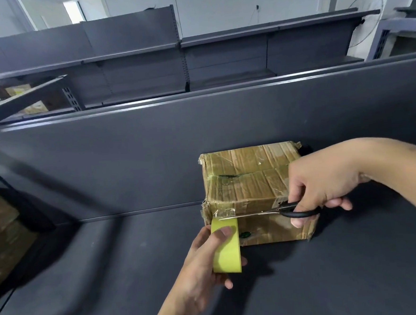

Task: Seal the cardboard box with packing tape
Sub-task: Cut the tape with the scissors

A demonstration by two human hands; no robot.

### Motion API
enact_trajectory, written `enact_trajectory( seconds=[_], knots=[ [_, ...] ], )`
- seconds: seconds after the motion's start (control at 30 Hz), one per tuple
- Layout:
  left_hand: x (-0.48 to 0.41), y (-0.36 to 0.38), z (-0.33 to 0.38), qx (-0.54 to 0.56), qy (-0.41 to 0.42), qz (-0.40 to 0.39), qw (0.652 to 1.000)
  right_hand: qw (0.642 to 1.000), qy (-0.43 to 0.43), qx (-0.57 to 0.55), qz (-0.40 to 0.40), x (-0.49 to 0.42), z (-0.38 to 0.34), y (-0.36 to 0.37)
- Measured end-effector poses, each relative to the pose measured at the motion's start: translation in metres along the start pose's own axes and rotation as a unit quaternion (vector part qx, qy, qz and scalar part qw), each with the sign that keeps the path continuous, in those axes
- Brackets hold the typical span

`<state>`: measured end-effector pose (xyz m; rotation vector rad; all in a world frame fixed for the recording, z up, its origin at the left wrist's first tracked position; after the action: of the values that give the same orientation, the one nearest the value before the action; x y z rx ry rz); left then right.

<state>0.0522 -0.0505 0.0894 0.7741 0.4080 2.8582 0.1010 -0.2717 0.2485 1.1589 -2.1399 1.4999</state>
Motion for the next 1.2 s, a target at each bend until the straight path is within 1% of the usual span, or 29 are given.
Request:
enact_trajectory(
  seconds=[0.07, 0.23, 0.4, 0.6, 0.8, 0.97, 1.1, 1.2],
  knots=[
    [-0.001, -0.001, 0.001, 0.001, 0.002, -0.001, 1.000, 1.000, 0.009, 0.006, -0.006, -0.002, -0.004, -0.002],
    [0.000, 0.000, 0.001, 0.008, -0.004, -0.009, 1.000, 0.999, -0.003, -0.036, 0.003, -0.006, -0.004, 0.001],
    [-0.002, 0.001, 0.002, 0.009, 0.002, -0.002, 1.000, 1.000, -0.005, 0.002, -0.029, -0.011, -0.009, 0.017],
    [-0.001, 0.001, 0.003, 0.006, 0.000, -0.014, 1.000, 1.000, 0.012, 0.029, 0.003, -0.008, 0.002, 0.010],
    [-0.002, 0.001, 0.004, -0.002, 0.006, -0.007, 1.000, 1.000, -0.019, 0.011, -0.004, -0.015, 0.003, 0.014],
    [-0.002, 0.001, 0.005, 0.000, 0.006, -0.009, 1.000, 0.999, -0.024, 0.045, 0.001, -0.023, 0.000, 0.017],
    [-0.004, 0.003, -0.002, 0.018, 0.008, -0.022, 1.000, 0.995, -0.026, 0.088, 0.031, -0.026, 0.004, 0.019],
    [-0.003, 0.001, -0.005, 0.022, 0.019, -0.035, 0.999, 0.995, -0.049, 0.070, 0.051, -0.016, 0.013, 0.017]
  ],
)
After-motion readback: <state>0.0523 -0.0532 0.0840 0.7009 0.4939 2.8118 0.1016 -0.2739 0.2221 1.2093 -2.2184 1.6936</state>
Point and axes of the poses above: each hand's wrist, its own x-axis away from the middle knuckle, its own y-axis out of the palm, z = x × y, the point moved 2 cm from there along -x, towards the middle knuckle, and after that the axes turned 7 degrees about -y, right-handed, at the moved point
